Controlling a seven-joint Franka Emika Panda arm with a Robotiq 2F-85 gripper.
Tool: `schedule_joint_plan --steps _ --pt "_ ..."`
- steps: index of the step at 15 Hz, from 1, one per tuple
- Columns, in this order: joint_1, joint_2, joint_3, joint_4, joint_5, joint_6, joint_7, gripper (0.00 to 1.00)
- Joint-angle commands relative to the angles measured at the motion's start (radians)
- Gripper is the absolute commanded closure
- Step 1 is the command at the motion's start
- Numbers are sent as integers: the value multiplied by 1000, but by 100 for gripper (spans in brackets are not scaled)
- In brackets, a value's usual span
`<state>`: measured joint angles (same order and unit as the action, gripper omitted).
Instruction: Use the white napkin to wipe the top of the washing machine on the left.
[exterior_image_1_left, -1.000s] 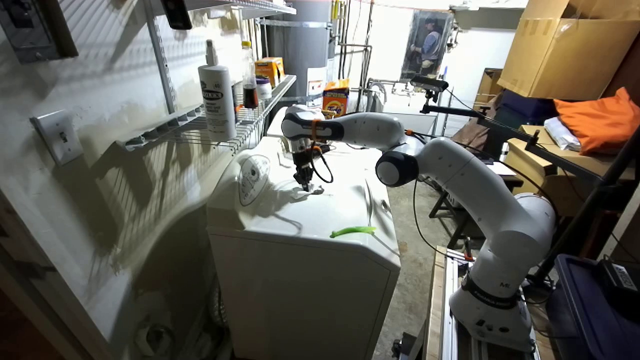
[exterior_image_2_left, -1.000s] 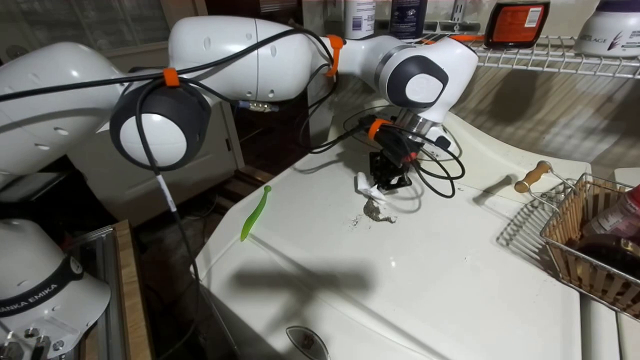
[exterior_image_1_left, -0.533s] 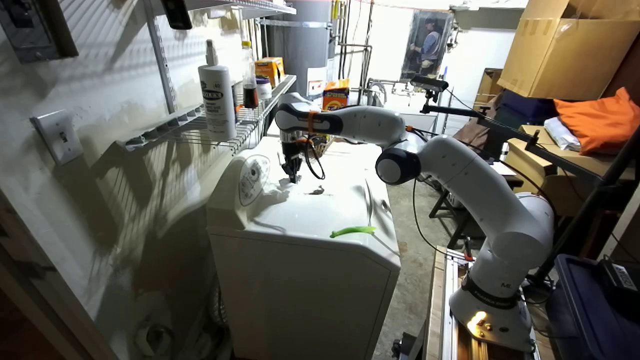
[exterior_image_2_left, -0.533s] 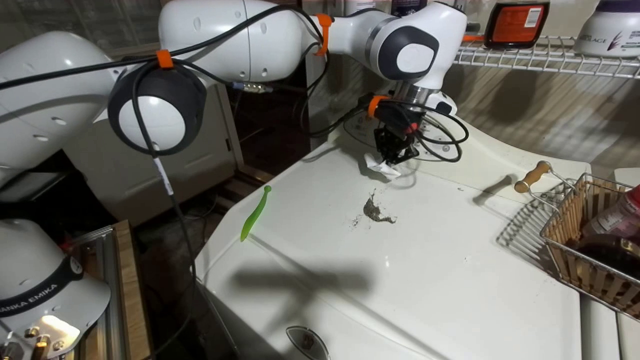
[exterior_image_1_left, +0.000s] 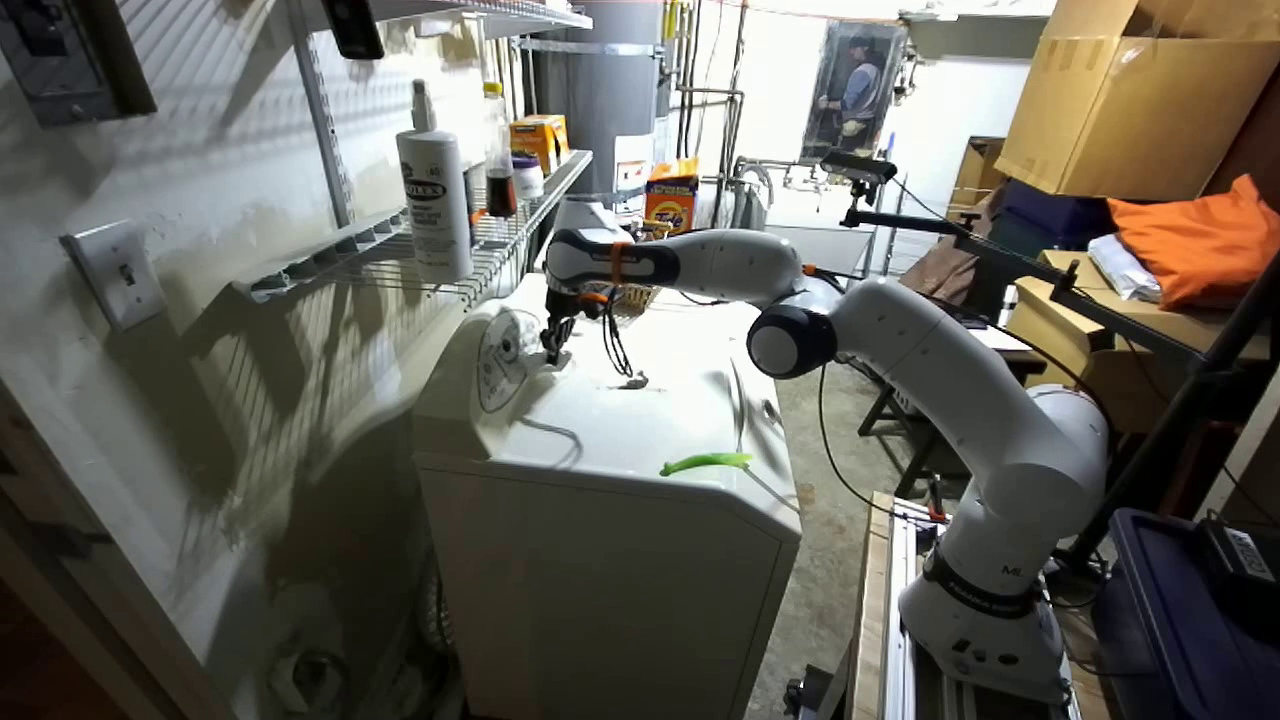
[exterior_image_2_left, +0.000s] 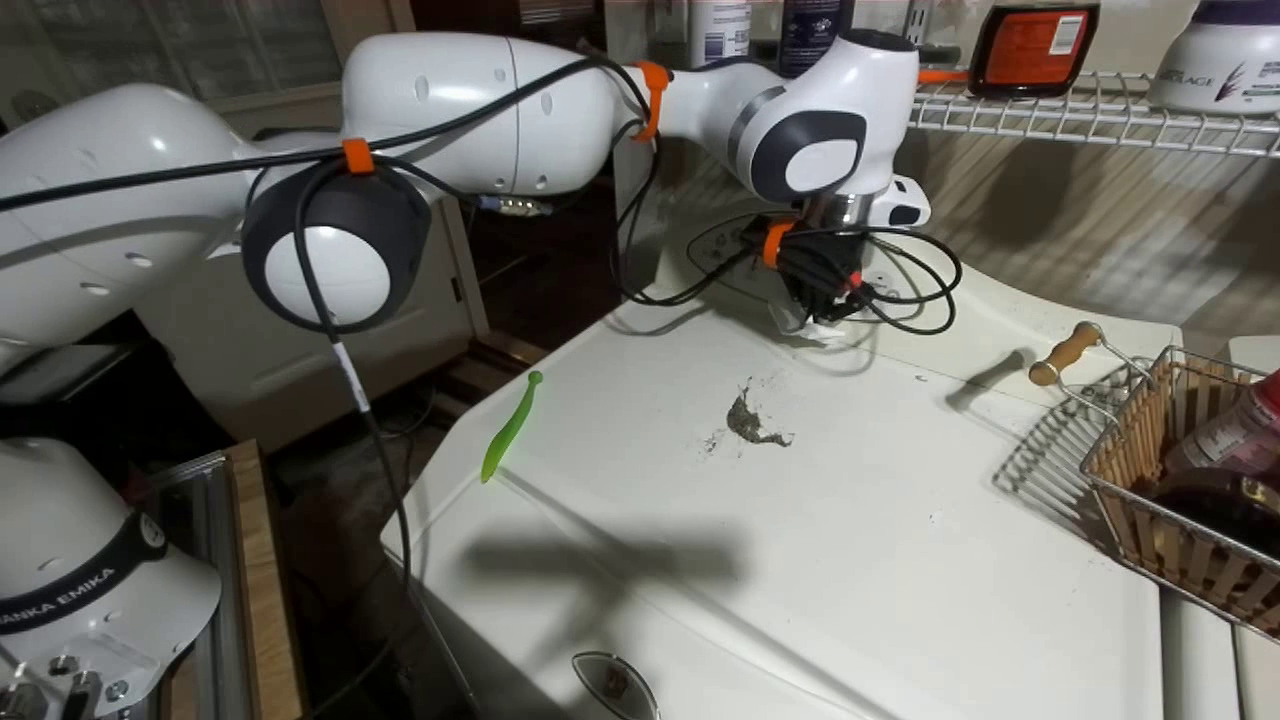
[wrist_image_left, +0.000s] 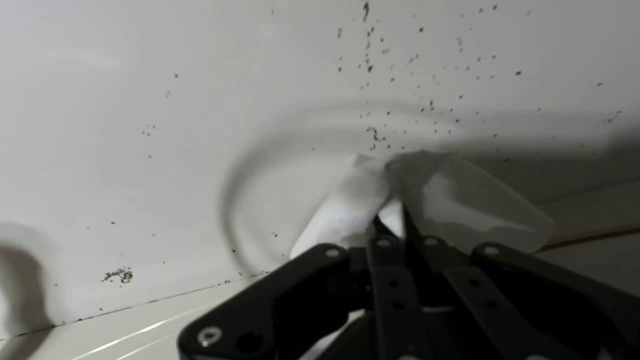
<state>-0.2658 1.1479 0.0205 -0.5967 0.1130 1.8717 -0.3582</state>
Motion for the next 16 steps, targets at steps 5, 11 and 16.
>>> schedule_joint_plan --steps 5,11,16 --pt "-48 66 104 -10 70 156 -175 99" --pt "-51 42 56 -39 21 53 -99 99" --pt "-36 12 -24 -56 -22 -68 19 99"
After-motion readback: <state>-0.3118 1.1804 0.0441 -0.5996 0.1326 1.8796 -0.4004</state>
